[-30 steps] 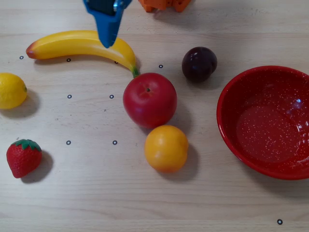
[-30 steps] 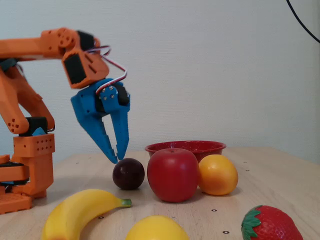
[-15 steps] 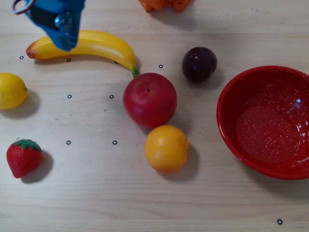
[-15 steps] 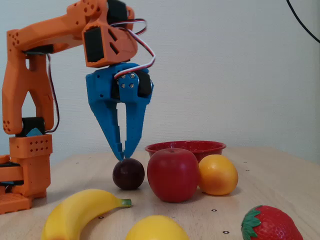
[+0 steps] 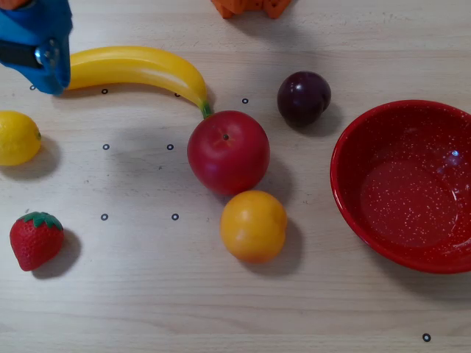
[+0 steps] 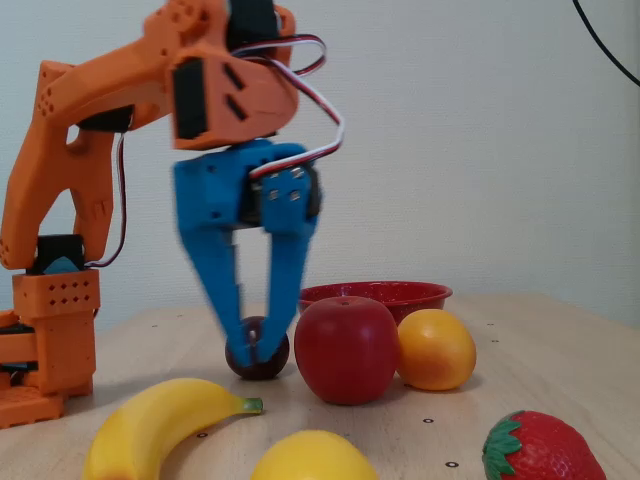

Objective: Put the lemon in the red bowl.

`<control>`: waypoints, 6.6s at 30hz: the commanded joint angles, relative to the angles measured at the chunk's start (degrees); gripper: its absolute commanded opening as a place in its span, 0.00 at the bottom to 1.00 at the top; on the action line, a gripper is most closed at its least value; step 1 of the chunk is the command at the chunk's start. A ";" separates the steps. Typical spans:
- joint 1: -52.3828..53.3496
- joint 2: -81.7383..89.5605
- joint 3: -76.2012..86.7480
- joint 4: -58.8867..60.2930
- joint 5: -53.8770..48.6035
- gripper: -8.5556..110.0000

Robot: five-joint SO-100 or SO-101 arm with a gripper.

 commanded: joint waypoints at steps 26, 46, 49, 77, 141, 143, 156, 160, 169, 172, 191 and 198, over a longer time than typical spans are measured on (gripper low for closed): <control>-11.43 -8.35 -19.95 -0.70 12.04 0.63; -11.43 -17.58 -23.47 -6.33 12.74 0.64; -10.90 -18.81 -24.17 -6.68 12.48 0.64; -6.86 -26.19 -27.25 -9.58 9.49 0.63; -8.17 -27.60 -27.77 -10.81 12.22 0.36; -8.09 -27.60 -27.69 -10.90 12.30 0.35; -7.82 -27.42 -27.69 -10.37 12.83 0.23; -7.73 -27.33 -28.39 -8.96 14.33 0.07; -6.94 -23.99 -32.70 -2.55 11.78 0.07; -5.89 -20.13 -31.46 -0.70 9.93 0.07; 14.59 16.61 -5.80 11.78 -13.18 0.07; 32.08 27.51 1.76 12.92 -25.49 0.07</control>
